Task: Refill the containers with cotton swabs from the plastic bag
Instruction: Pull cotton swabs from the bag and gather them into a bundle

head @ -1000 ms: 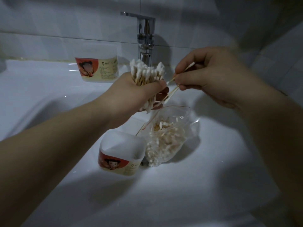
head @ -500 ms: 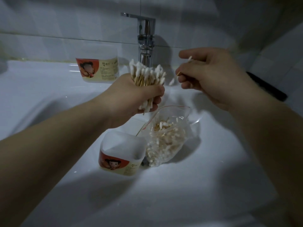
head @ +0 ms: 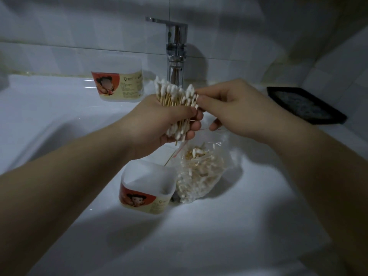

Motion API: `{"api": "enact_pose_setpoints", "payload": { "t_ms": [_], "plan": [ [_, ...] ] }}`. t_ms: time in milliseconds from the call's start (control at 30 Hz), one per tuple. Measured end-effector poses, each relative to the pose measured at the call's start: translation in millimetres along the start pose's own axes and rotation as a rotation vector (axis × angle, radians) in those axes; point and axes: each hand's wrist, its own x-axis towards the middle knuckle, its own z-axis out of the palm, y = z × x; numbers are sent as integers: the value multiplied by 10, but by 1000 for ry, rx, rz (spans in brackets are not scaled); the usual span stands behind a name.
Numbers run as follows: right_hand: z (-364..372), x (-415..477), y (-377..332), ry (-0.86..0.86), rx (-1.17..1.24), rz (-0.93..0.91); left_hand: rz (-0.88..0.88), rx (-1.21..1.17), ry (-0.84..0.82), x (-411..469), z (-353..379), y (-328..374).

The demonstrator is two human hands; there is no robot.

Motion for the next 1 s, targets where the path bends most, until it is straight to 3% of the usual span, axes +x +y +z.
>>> {"api": "enact_pose_setpoints", "payload": {
  "t_ms": [100,333,567,633,767,1000],
  "plan": [
    [-20,-43,-20,-108,-138,-49,-14,-21,3,7,-6,0],
    [83,-100,-59,-141,-283,-141,-91,-173,-50,-11,16,66],
    [109,-90,-84,-6,-380,-250,-154,-248,-89,-6,46,54],
    [79,-93,-77,0,-383,-248,-165,-241,-95,-8,45,54],
    [71,-121,-116,-167,-257,-169,-146,-236,-116,-8,27,66],
    [62,-100,-118,-49,-308,-206,-182,-222,-102,-23,38,74]
  ]
}}
